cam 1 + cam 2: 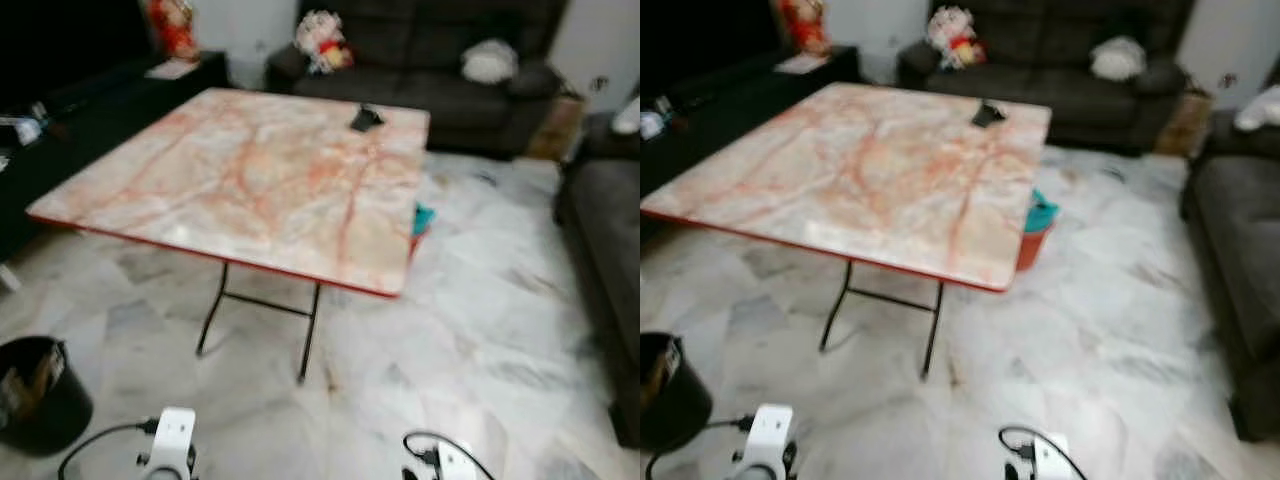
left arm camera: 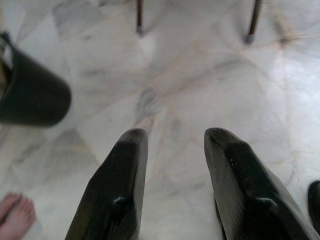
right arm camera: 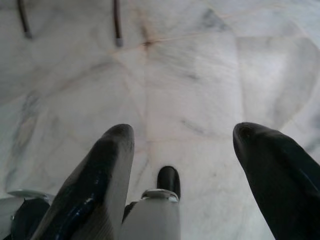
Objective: Picking trash to rubbish bin
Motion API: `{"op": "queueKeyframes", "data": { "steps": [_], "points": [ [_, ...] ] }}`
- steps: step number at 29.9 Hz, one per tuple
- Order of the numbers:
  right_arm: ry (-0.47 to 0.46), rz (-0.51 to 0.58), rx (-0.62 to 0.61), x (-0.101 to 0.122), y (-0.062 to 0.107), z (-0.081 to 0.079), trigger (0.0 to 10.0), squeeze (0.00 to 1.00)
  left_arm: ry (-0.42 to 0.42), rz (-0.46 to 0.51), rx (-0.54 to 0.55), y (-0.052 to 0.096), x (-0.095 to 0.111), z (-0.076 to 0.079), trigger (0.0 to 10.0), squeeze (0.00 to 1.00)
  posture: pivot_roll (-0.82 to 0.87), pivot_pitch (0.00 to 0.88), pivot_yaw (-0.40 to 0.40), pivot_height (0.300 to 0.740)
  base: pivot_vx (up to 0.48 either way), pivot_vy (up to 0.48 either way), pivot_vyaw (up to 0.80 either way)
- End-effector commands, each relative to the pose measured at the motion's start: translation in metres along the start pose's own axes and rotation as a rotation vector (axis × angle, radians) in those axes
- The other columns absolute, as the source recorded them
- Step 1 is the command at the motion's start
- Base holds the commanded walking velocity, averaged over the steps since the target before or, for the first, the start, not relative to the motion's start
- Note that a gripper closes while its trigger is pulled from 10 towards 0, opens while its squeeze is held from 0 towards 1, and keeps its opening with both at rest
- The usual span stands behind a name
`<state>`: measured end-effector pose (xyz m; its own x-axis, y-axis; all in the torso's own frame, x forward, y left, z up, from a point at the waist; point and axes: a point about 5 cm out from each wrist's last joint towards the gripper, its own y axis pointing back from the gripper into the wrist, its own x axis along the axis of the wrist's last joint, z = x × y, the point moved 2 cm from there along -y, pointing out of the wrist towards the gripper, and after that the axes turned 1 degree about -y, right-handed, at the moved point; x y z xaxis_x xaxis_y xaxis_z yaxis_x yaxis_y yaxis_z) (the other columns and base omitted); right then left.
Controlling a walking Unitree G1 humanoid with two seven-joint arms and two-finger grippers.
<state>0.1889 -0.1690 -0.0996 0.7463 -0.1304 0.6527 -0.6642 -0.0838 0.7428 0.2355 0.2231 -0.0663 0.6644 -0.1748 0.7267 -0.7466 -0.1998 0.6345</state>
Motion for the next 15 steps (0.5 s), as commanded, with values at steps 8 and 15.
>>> {"op": "queueKeyframes", "data": {
  "steps": [8, 15],
  "points": [
    [-0.001, 0.001, -0.003, 0.0015, -0.0006, 0.0000, 10.0, 0.00, -0.004, -0.012, 0.002, 0.0011, -0.0044, -0.0020, 10.0, 0.00, 0.11, 0.023, -0.019, 0.740, 0.000, 0.000, -0.77],
    [-0.002, 0.002, -0.003, 0.0018, -0.0007, -0.0003, 10.0, 0.00, -0.007, -0.013, 0.002, 0.0011, -0.0046, -0.0023, 10.0, 0.00, 0.11, 0.023, -0.019, 0.740, 0.000, 0.000, -0.77]
  ]
}}
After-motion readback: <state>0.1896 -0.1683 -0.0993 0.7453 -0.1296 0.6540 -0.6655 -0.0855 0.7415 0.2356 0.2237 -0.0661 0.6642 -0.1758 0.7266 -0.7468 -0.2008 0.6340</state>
